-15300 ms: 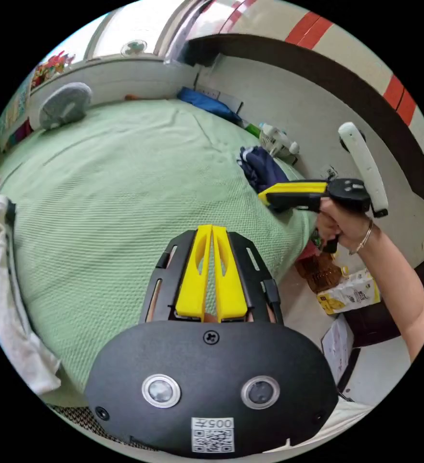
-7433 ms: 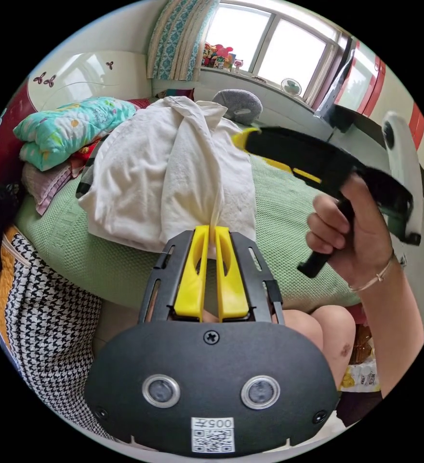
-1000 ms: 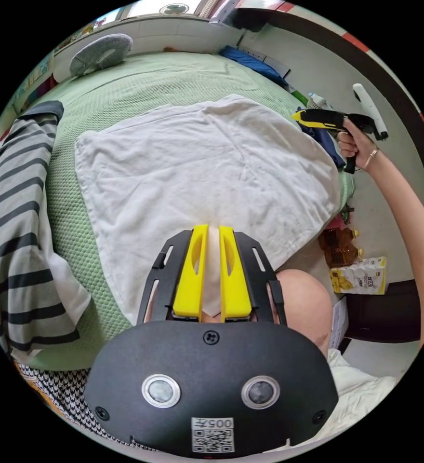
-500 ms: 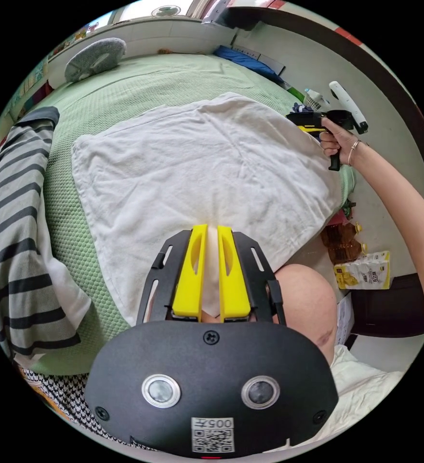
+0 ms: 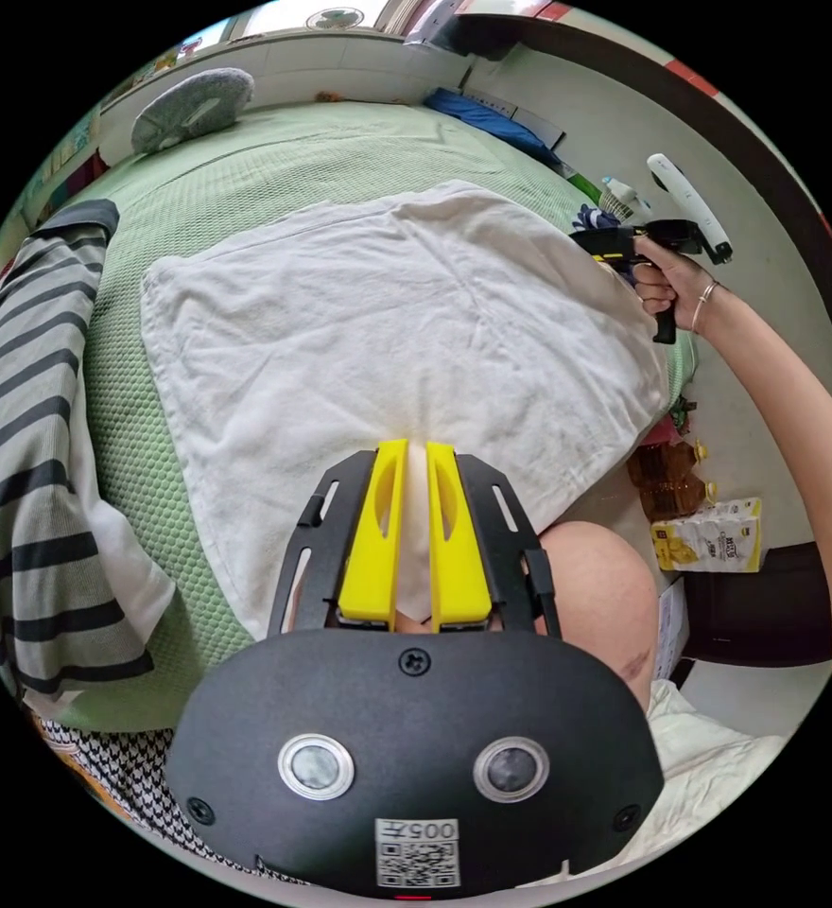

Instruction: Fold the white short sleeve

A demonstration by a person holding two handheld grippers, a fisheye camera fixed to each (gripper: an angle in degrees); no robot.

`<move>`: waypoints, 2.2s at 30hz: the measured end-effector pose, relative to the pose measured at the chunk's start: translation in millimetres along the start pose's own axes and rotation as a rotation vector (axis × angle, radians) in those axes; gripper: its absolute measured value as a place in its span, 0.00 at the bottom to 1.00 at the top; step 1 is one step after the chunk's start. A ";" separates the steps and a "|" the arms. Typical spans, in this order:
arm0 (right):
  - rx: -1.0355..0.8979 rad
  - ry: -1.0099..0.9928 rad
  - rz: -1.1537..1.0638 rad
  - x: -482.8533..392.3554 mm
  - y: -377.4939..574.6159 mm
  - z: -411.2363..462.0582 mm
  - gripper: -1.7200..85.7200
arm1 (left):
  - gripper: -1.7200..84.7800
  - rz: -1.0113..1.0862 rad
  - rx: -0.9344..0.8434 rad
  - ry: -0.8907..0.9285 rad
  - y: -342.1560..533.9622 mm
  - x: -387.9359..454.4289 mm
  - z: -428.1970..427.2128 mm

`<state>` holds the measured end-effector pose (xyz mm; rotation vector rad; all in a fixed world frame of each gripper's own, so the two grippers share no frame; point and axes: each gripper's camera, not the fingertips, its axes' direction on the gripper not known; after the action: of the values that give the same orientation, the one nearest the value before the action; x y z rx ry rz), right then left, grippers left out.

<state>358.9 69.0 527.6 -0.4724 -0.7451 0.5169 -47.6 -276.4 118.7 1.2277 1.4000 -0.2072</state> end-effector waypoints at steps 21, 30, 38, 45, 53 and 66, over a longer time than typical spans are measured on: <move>0.085 0.030 0.039 16.2 -23.8 -28.8 0.01 | 0.08 -0.004 -0.008 0.010 -3.0 -10.9 19.0; 0.096 0.012 0.088 37.1 -25.6 -30.1 0.01 | 0.08 -0.001 -0.011 0.011 -4.5 -14.4 24.4; 0.085 0.005 0.120 40.1 -24.3 -21.8 0.03 | 0.08 -0.002 -0.013 0.024 -6.4 -19.4 28.1; 0.147 0.025 0.168 39.5 -14.8 -35.5 0.09 | 0.08 0.000 -0.012 0.019 -7.2 -21.6 29.5; 0.193 -0.010 0.027 -6.4 -10.9 -47.9 0.14 | 0.08 -0.003 -0.012 0.017 -8.1 -25.6 29.3; 0.133 0.218 -0.046 -69.2 -23.8 -21.7 0.13 | 0.08 -0.009 -0.015 0.052 -10.3 -40.1 24.7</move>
<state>338.0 4.8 491.9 -0.3797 -0.5081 0.4598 -50.4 -320.2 138.7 1.2222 1.4496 -0.1719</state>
